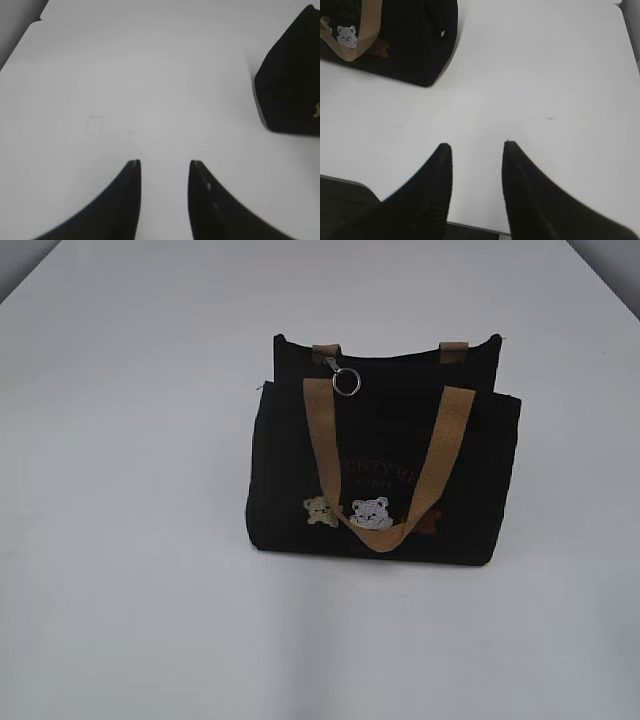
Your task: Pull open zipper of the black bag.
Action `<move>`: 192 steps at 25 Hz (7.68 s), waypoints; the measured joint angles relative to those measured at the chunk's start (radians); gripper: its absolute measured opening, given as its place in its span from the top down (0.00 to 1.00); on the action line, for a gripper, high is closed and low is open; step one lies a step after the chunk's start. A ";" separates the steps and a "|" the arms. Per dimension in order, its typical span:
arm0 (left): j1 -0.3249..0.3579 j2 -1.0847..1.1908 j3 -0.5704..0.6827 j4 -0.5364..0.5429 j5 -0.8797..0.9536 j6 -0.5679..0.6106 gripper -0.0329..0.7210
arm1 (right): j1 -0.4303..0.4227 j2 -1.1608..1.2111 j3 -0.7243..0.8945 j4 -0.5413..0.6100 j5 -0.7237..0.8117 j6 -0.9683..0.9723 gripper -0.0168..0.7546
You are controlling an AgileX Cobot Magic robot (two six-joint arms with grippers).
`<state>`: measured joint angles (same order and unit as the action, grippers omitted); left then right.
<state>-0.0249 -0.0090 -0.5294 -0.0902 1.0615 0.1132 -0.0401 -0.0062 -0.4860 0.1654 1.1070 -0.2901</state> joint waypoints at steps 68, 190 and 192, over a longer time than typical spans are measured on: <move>-0.111 1.742 -0.115 1.324 -1.951 -0.796 0.68 | 0.000 0.000 0.000 0.000 0.000 0.001 0.62; -0.327 1.027 0.079 1.838 -1.606 -2.091 0.55 | -0.064 0.855 -0.362 0.266 0.111 0.006 0.56; -0.327 0.986 0.097 1.838 -1.604 -2.064 0.55 | -0.064 0.772 -0.306 0.263 0.113 0.010 0.56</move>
<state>-0.3522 0.9765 -0.4327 1.7479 -0.5426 -1.9510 -0.1042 0.7657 -0.7922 0.4286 1.2200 -0.2804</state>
